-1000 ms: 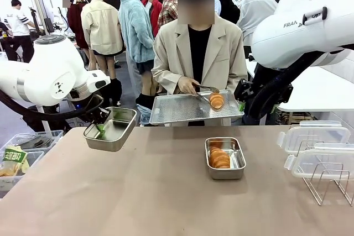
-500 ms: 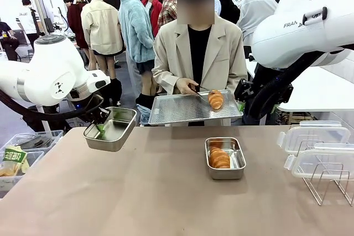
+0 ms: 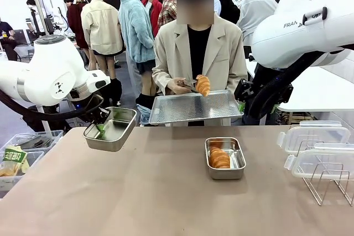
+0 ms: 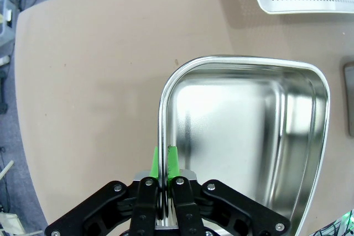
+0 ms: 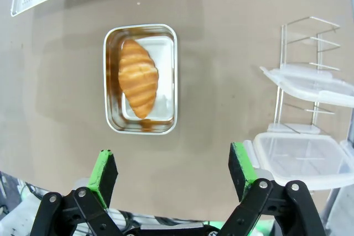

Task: Place the bread in airtight containers.
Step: Once an object is inside an Airtight Container , place the container in the center of the table.

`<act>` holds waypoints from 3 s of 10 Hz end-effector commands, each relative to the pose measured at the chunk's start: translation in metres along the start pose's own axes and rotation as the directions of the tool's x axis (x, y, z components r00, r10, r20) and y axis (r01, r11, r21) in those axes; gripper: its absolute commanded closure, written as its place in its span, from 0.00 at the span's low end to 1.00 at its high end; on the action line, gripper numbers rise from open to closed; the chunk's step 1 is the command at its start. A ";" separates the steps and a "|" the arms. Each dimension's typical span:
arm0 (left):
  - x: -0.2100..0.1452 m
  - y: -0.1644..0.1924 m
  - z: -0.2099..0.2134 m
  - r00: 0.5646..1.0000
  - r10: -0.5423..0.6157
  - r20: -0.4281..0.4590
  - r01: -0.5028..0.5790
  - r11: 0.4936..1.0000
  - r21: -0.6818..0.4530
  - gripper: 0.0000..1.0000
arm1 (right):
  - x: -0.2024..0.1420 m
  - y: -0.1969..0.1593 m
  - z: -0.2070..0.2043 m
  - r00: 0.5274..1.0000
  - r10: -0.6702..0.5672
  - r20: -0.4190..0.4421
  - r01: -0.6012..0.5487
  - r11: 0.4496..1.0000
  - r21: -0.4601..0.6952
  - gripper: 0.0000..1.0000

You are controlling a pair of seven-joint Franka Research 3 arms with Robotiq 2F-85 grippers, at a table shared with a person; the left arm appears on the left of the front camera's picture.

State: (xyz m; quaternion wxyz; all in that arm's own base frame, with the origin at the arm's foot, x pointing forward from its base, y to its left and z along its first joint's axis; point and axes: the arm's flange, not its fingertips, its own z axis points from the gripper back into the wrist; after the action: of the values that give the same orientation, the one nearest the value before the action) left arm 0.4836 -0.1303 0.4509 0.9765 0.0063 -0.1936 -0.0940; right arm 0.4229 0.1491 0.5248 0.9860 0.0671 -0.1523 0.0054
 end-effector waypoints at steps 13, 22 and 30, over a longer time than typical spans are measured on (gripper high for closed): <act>-0.001 0.002 0.003 1.000 -0.014 0.018 0.014 1.000 0.001 1.00 | -0.001 0.000 -0.003 1.000 0.000 -0.006 0.000 1.000 0.003 0.00; -0.001 0.002 0.003 1.000 -0.014 0.018 0.014 1.000 0.001 1.00 | -0.001 0.000 -0.003 1.000 0.000 -0.006 0.000 1.000 0.003 0.00; -0.001 0.002 0.003 1.000 -0.014 0.018 0.014 1.000 0.001 1.00 | -0.001 0.000 -0.003 1.000 0.000 -0.006 0.000 1.000 0.003 0.00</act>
State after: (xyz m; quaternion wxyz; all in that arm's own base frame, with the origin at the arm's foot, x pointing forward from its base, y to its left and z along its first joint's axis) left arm 0.4830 -0.1301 0.4495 0.9768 0.0066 -0.1924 -0.0942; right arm 0.4229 0.1492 0.5248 0.9860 0.0671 -0.1523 0.0054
